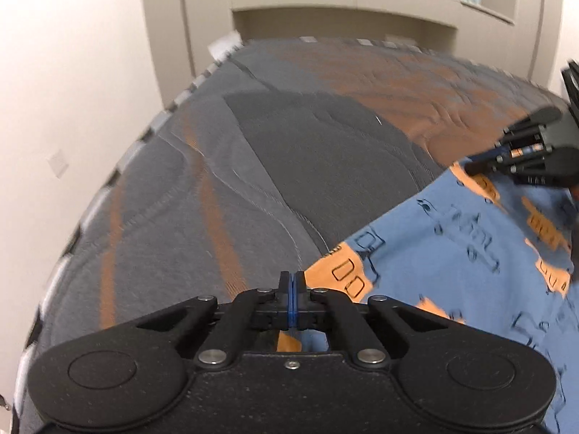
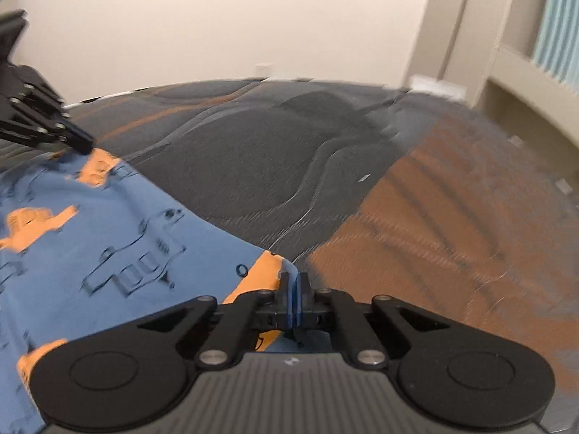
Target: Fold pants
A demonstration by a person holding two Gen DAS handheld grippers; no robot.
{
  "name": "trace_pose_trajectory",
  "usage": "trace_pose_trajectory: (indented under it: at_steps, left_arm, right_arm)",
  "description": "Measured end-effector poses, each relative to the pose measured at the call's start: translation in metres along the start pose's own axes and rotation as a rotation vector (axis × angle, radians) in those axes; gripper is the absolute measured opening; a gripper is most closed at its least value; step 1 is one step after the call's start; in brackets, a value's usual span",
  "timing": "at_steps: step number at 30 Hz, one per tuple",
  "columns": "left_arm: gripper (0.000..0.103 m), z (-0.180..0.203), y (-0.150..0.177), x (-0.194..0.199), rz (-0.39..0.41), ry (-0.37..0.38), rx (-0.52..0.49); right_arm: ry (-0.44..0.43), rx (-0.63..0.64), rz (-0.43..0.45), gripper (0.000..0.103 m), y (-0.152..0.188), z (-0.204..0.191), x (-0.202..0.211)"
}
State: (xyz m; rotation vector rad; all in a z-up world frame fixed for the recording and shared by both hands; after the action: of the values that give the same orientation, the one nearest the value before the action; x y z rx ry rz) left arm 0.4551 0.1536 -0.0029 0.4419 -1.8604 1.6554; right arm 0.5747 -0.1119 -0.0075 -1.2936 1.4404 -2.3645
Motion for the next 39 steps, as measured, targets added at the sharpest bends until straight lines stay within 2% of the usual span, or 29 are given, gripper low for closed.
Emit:
trace_pose_trajectory:
  at_steps: [3,8,11,17,21,24,28,31,35,39]
  left_arm:
    - [0.000,-0.003,-0.005,0.005,0.038,-0.023,0.013]
    - [0.000,-0.004,0.006,-0.006,-0.005,-0.049,0.023]
    - [0.000,0.004,0.007,0.008,0.061,-0.049,0.007]
    - [0.000,0.026,0.004,0.082,0.274,0.002,-0.037]
    - [0.000,0.043,0.014,0.131,0.329,0.036,-0.026]
    - [0.000,0.064,0.031,0.167,0.355,0.081,-0.044]
    - [0.000,0.089,0.061,0.202,0.354,0.129,-0.070]
    - [0.000,0.100,0.093,0.218,0.342,0.142,-0.075]
    - [0.000,0.111,0.131,0.219,0.298,0.103,-0.115]
    - [0.000,0.121,0.155,0.207,0.267,0.081,-0.130]
  right_arm:
    - [0.039,0.001,0.021,0.003,-0.010,-0.004,-0.004]
    - [0.045,-0.009,-0.002,0.003,-0.001,-0.007,-0.018]
    - [0.066,-0.005,0.038,0.003,0.000,-0.010,-0.008]
    - [0.129,-0.002,0.187,0.002,-0.002,-0.030,0.069]
    - [0.175,0.030,0.279,0.002,0.012,-0.060,0.141]
    - [0.194,0.050,0.317,0.002,0.026,-0.088,0.192]
    - [0.202,0.093,0.319,0.002,0.053,-0.134,0.247]
    - [0.194,0.102,0.289,0.002,0.076,-0.165,0.266]
    - [0.158,0.100,0.218,0.002,0.107,-0.200,0.270]
    - [0.163,0.091,0.150,0.002,0.136,-0.221,0.255]
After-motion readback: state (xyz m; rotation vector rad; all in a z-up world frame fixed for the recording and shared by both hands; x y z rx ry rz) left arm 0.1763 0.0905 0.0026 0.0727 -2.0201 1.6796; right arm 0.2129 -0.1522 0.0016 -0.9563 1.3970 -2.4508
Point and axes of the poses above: each gripper's, at about its wrist camera, not at the fingertips, and x roughly against the way its jaws point, z to its right, y to its underside, the point moved 3 cm from there along -x, roughly the way its jaws point, and after that the axes turned 6 degrees about z, right-handed, at the moved point
